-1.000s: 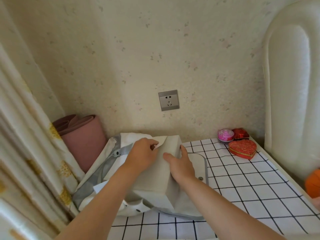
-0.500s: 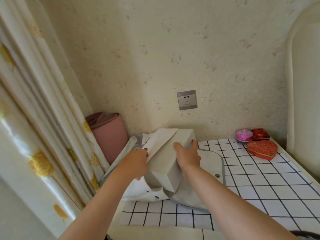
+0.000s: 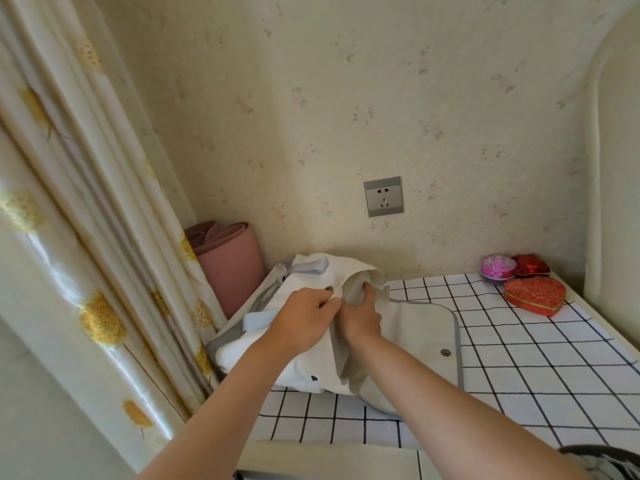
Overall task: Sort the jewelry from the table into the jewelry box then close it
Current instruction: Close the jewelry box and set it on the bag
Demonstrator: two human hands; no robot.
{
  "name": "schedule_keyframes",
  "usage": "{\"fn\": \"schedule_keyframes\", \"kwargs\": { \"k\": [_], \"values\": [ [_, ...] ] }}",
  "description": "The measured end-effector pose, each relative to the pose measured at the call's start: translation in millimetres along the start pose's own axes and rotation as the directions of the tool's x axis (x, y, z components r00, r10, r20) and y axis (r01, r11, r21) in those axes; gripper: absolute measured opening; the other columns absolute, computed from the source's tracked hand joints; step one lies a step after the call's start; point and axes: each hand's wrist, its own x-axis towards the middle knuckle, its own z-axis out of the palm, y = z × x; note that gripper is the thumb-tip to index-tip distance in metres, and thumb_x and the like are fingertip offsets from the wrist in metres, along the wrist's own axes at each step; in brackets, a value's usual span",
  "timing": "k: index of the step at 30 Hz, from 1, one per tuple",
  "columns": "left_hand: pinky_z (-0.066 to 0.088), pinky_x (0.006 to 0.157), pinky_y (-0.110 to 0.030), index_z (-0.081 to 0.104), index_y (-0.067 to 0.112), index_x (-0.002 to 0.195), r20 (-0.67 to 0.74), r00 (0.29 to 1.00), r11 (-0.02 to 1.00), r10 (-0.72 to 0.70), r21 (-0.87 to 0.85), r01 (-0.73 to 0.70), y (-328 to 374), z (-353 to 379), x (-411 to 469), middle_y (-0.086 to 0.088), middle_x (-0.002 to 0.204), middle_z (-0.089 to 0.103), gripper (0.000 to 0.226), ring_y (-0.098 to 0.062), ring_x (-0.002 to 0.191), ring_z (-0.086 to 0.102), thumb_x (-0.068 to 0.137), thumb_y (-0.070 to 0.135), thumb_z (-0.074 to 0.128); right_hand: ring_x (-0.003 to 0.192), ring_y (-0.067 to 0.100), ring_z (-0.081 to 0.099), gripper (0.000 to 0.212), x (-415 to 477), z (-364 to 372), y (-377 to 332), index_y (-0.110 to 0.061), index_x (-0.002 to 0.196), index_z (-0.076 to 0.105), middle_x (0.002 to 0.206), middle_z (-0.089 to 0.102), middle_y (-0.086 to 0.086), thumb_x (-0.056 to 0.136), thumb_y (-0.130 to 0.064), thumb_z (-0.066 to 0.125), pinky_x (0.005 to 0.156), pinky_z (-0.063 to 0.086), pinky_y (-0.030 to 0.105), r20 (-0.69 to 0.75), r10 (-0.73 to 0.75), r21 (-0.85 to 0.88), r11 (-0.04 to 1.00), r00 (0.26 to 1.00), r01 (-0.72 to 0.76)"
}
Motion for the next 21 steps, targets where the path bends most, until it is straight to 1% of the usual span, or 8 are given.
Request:
{"fn": "schedule_keyframes", "kwargs": {
  "k": [3,7,9,12,14,17,19,21],
  "values": [
    [0.023,0.051,-0.022,0.026,0.026,0.049,-0.042,0.999,0.994,0.010,-0.112,-0.014,-1.2,-7.7,-2.9,0.013,0.049,0.025,0.056,-0.006,0.050,0.026,0.096,0.019,0.056,0.091,0.031,0.055,0.079,-0.6,14.8,-1.5,-0.053,0.149,0.010,0.136,0.048,0.018,0.083,-0.053,0.054,0.080,0.047,0.039,0.011,0.027,0.076,0.997,1.000,-0.028],
    [0.024,0.051,-0.022,0.029,0.025,0.044,-0.052,0.999,0.989,-0.007,-0.145,0.000,-8.7,-11.3,1.4,0.009,0.050,0.026,0.058,-0.008,0.050,0.027,0.093,0.015,0.058,0.118,0.032,0.048,0.085,-4.4,24.5,0.1,-0.044,0.152,0.002,0.144,0.037,0.017,0.086,-0.057,0.054,0.092,0.042,0.043,0.137,0.011,0.020,1.000,0.990,-0.013],
    [0.026,0.052,-0.020,0.032,0.025,0.042,-0.013,0.999,0.993,-0.030,-0.115,0.028,-16.7,-6.7,2.6,0.010,0.049,0.029,0.059,-0.006,0.049,0.029,0.094,0.018,0.058,0.127,0.034,0.048,0.103,0.8,27.3,7.3,-0.044,0.153,-0.003,0.143,0.043,0.014,0.070,-0.068,0.053,0.102,0.044,0.049,0.195,0.005,-0.035,0.999,0.981,0.002],
    [0.032,0.058,-0.022,0.044,0.020,0.047,0.013,0.999,0.994,-0.038,-0.098,0.039,-28.0,3.1,3.6,0.008,0.052,0.038,0.050,-0.006,0.053,0.036,0.095,0.023,0.057,0.113,0.031,0.062,0.121,37.3,31.6,31.6,-0.039,0.154,0.005,0.132,0.059,0.009,0.046,-0.071,0.050,0.098,0.052,0.051,0.297,0.010,-0.007,1.000,0.955,-0.008],
    [0.035,0.062,-0.018,0.057,0.030,0.050,0.004,1.000,0.999,-0.006,-0.046,0.007,-26.5,8.9,3.9,0.014,0.055,0.047,0.045,-0.002,0.056,0.044,0.095,0.026,0.057,0.104,0.026,0.068,0.107,36.9,18.9,33.0,-0.024,0.152,0.026,0.123,0.066,0.006,0.056,-0.064,0.052,0.094,0.056,0.046,0.354,-0.006,-0.067,0.997,0.935,0.031],
    [0.036,0.070,-0.017,0.062,0.040,0.058,-0.038,0.994,0.994,0.098,0.061,-0.096,-26.9,18.7,6.8,0.012,0.074,0.055,0.042,-0.002,0.075,0.052,0.096,0.025,0.056,0.095,0.023,0.070,0.041,18.2,-8.5,26.1,-0.014,0.115,0.067,0.101,0.075,0.004,0.082,-0.034,0.052,0.087,0.056,0.037,0.343,-0.056,-0.153,0.982,0.937,0.115],
    [0.038,0.086,-0.020,0.073,0.035,0.094,-0.033,0.996,0.996,0.084,0.032,-0.082,-32.0,26.5,8.7,0.008,0.099,0.058,0.022,-0.004,0.099,0.051,0.096,0.025,0.053,0.086,0.022,0.066,0.022,13.3,-28.4,26.5,-0.008,0.088,0.071,0.090,0.073,0.004,0.087,-0.022,0.054,0.073,0.047,0.031,0.320,-0.102,-0.289,0.936,0.942,0.200],
    [0.029,0.104,-0.022,0.062,0.032,0.128,0.020,0.999,0.999,0.033,0.023,-0.033,-34.5,33.9,8.9,0.011,0.126,0.052,0.032,-0.008,0.124,0.038,0.097,0.028,0.052,0.083,0.023,0.060,0.018,12.0,-51.0,28.6,-0.009,0.079,0.065,0.084,0.065,0.006,0.090,-0.017,0.052,0.067,0.041,0.031,0.264,-0.161,-0.457,0.847,0.951,0.271]
  ]
}}
